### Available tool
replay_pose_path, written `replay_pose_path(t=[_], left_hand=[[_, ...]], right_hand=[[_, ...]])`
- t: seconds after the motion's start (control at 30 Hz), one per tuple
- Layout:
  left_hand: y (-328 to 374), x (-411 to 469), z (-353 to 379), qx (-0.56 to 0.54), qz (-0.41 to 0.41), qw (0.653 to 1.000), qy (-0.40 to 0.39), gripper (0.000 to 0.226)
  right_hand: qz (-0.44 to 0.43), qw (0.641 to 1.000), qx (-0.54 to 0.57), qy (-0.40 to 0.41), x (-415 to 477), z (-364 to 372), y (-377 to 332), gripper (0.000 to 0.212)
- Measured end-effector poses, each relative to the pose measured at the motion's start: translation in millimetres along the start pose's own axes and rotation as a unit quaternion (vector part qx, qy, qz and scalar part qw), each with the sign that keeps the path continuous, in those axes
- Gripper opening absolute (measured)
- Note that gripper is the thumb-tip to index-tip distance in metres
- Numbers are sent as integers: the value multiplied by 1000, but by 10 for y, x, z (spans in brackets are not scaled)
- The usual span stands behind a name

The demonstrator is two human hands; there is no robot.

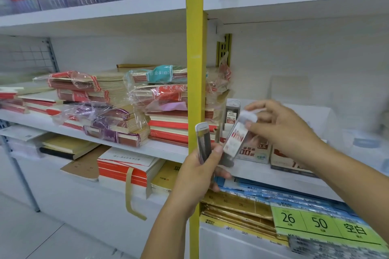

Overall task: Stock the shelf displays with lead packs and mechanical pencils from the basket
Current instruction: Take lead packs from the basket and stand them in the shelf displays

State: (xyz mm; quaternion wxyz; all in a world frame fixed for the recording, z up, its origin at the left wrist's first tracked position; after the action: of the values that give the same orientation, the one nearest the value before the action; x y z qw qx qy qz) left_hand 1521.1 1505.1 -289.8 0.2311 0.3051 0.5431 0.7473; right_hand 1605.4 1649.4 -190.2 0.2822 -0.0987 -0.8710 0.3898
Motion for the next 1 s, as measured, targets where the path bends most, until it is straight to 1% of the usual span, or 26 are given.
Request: replay_pose_path(t=[0.1,0.17,0.33,0.43,0.57,0.67,0.7,0.77,0.83,0.87,0.9,0.93,0.97,1.0], left_hand=[[-29,30,-34,-11,-13,1000,8,18],[-50,48,-58,-12,-19,1000,9,19],[-81,110,-146,-31,-4,999,35,13],[-83,142,-179,-23,7,999,44,14],[-86,166,-168,10,19,999,32,18],[-96,177,-168,25,22,999,31,22],[-100,180,-169,28,21,999,31,23],[-110,184,-171,43,18,998,33,27],[-120,177,-165,74,13,997,30,34],[-118,166,-152,91,14,995,24,37],[-105,154,-130,104,23,994,17,38],[-82,140,-98,112,36,993,11,36],[-59,128,-61,116,47,992,8,35],[-36,121,-23,119,57,991,7,32]], right_hand=[[-64,987,-52,137,179,-327,-184,25],[-106,975,-105,167,317,-406,-287,27],[-146,944,-276,105,624,-121,-260,19],[-143,937,-306,85,762,-29,-200,17],[-114,940,-315,70,894,-21,-107,19],[-107,914,-389,52,940,41,-38,11],[-101,905,-411,44,937,62,-11,12],[-92,894,-437,36,887,73,28,22],[-111,894,-431,58,759,30,-31,28],[-121,905,-403,69,667,3,-73,26],[-121,925,-356,64,567,-10,-102,22],[-112,948,-297,34,464,15,-120,16],[-99,965,-241,-12,359,83,-135,16],[-89,974,-198,-58,259,167,-147,18]])
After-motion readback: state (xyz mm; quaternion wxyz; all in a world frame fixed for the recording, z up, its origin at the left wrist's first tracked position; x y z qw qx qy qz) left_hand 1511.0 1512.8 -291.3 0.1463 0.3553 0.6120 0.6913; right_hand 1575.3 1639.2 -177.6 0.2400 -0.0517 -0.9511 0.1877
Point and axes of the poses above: each hand's wrist, its own x-axis towards the middle knuckle, its own z-axis out of the palm, y = z × x, the point moved 7 cm from there along x, towards the middle knuckle, and after that the axes turned 10 degrees about -x, right-handed, at the moved point
